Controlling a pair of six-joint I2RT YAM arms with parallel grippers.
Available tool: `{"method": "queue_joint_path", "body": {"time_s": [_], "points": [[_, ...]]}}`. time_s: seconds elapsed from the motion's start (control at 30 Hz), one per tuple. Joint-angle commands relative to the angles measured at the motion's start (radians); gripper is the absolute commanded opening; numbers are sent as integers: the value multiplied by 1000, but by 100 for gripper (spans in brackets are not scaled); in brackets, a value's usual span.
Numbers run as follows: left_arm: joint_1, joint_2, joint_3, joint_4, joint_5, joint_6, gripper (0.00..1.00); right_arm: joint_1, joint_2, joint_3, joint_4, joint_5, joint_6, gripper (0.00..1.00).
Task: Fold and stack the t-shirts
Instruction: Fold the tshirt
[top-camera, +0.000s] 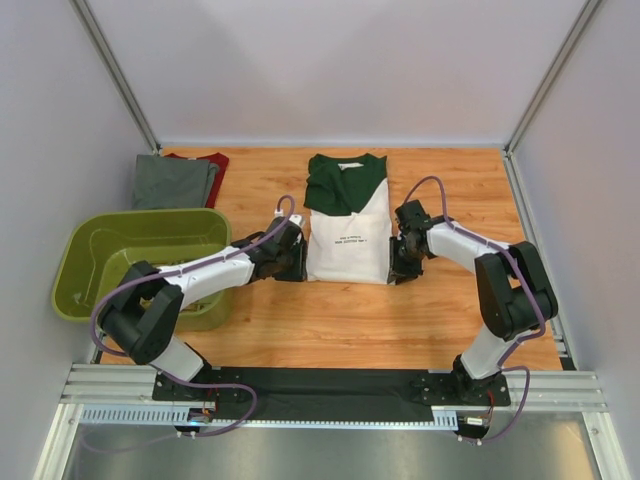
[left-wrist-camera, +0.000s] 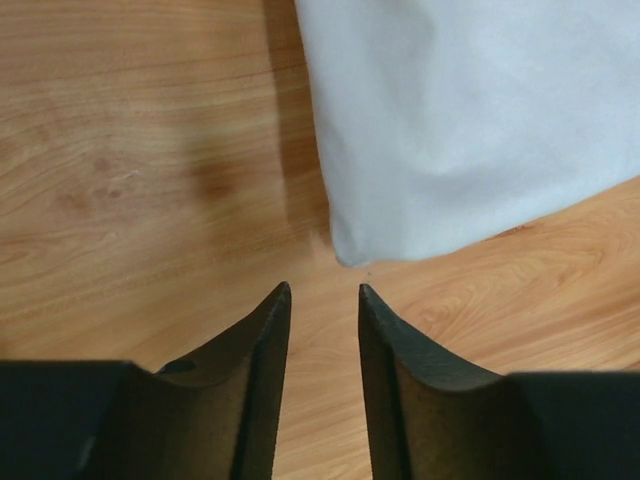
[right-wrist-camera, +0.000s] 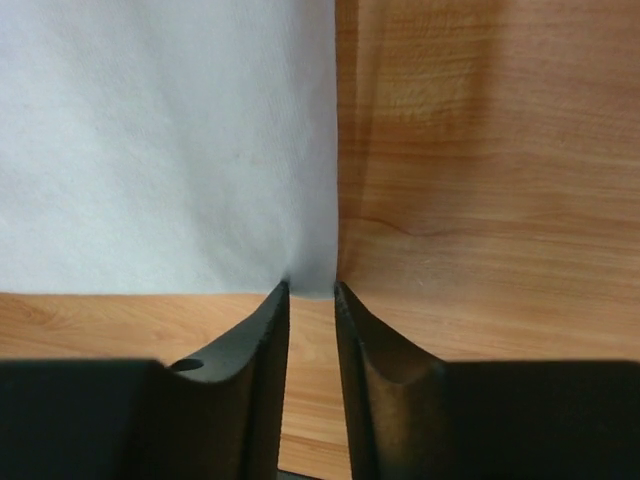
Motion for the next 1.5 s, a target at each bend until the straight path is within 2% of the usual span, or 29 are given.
{"method": "queue_joint_path", "body": {"time_s": [0.0, 0.03, 0.17, 0.3, 0.5, 0.8, 0.9, 1.13, 1.27, 1.37, 1.47], "points": [[3, -51, -2, -8, 8, -22, 42, -5, -35, 46, -71, -56, -34, 29], [3, -55, -2, 1, 9, -27, 43, -2, -56, 70, -80, -56, -35, 36], [1, -22, -4, 71, 84, -48, 46, -5, -95, 123, -123, -56, -55, 42], [0, 17, -13, 92, 122, -27, 42, -14, -119, 118, -140, -71, -75, 43], [-2, 38, -28, 101, 101, 32, 41, -14, -142, 40, -100, -81, -100, 45], [-2, 89, -25, 161, 78, 21, 41, -13, -110, -6, -28, -88, -124, 46], [0, 104, -10, 167, 76, 21, 36, -14, -84, -6, -22, -75, -124, 45], [-2, 112, 2, 158, 44, 39, 18, -10, -32, -15, 27, -64, -89, 38], [-6, 98, 13, 119, 18, 82, 0, -10, -9, -5, 33, -35, -87, 31], [-23, 84, 35, 56, -43, 139, 0, -10, 6, -1, 35, -29, -87, 24], [-40, 63, 41, 16, -103, 180, 0, -10, 25, -5, 41, -19, -78, 9]]}}
